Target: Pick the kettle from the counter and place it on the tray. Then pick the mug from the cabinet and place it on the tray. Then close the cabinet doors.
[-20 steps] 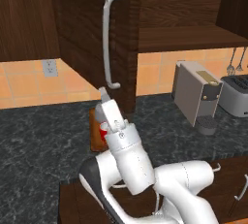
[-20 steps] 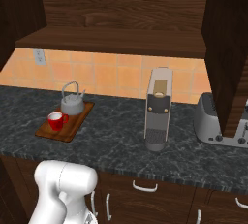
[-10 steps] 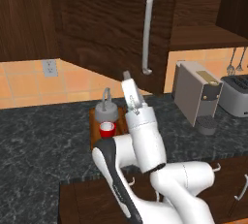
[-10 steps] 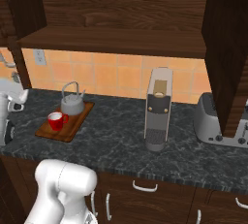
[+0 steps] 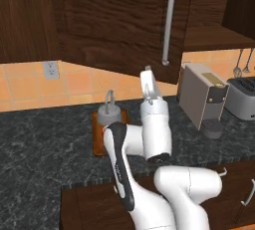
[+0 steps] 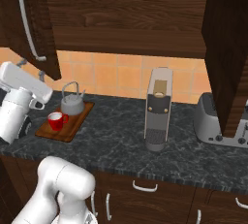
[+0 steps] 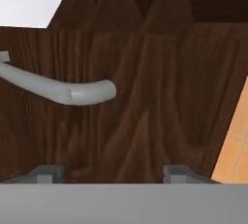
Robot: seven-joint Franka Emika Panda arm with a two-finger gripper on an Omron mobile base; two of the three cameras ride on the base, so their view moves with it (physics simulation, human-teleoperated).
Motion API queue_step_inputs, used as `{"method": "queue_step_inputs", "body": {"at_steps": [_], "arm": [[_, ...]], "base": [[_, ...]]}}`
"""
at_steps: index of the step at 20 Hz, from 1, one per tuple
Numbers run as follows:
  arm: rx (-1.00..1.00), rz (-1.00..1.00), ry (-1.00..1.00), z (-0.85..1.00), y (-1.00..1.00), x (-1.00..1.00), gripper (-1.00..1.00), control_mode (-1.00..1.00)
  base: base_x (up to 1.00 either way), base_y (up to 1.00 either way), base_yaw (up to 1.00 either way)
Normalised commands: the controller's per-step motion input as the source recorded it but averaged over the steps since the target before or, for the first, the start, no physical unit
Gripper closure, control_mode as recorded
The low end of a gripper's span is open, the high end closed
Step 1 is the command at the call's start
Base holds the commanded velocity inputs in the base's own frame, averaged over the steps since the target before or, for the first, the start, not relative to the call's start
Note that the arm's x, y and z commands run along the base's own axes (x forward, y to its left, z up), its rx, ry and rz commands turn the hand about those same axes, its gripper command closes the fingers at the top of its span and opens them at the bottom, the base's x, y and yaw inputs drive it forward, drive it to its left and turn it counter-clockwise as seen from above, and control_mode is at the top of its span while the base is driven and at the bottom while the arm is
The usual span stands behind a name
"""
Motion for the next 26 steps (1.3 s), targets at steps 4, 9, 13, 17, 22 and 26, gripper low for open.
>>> {"method": "queue_step_inputs", "body": {"at_steps": [4, 9, 13, 17, 22, 26], "arm": [[0.26, -0.11, 0.1, 0.49, -0.04, -0.23, -1.0, -1.0], [0.31, -0.01, 0.02, 0.57, 0.0, -0.02, -1.0, -1.0], [0.23, 0.0, 0.09, 0.51, 0.0, 0.04, -1.0, -1.0], [0.15, 0.0, 0.12, 0.44, 0.0, 0.01, -1.0, -1.0], [0.05, 0.0, 0.16, 0.2, 0.0, 0.14, -1.0, -1.0], [0.02, 0.01, 0.25, 0.03, -0.08, 0.27, -1.0, -1.0]], "base": [[0.0, 0.0, 0.0], [0.0, 0.0, 0.0], [0.0, 0.0, 0.0], [0.0, 0.0, 0.0], [0.0, 0.0, 0.0], [0.0, 0.0, 0.0]]}}
